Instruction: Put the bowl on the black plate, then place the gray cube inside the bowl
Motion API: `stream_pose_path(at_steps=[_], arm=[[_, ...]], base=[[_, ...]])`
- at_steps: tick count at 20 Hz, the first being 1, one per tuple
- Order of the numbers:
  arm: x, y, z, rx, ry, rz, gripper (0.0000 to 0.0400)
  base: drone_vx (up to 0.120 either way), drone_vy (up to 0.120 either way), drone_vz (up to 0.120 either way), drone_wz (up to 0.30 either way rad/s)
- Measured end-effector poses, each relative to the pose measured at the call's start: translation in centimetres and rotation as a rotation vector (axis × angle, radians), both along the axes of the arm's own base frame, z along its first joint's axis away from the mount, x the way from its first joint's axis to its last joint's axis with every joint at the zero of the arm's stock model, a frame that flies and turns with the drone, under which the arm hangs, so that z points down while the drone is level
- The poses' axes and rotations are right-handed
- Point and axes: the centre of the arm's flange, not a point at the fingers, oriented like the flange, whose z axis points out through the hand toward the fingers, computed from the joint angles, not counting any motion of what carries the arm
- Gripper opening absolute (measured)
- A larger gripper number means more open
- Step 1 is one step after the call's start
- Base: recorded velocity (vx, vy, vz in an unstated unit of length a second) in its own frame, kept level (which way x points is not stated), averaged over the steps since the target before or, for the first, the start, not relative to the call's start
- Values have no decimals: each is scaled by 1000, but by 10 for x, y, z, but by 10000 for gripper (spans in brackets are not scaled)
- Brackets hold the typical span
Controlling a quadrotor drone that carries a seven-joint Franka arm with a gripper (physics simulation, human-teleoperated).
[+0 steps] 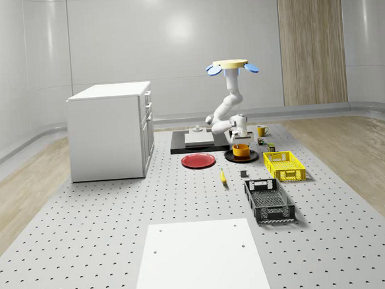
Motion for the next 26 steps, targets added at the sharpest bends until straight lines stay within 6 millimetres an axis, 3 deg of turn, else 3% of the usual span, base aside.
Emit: stream_pose_path(at_steps=[8,15,20,26], arm=[[0,0,0,0,0,0,400],[0,0,0,0,0,0,400],[0,0,0,0,0,0,400],[0,0,0,0,0,0,400]], base=[[120,-30,0,0],[120,0,-114,0],[120,-112,-120,0],[120,0,0,0]])
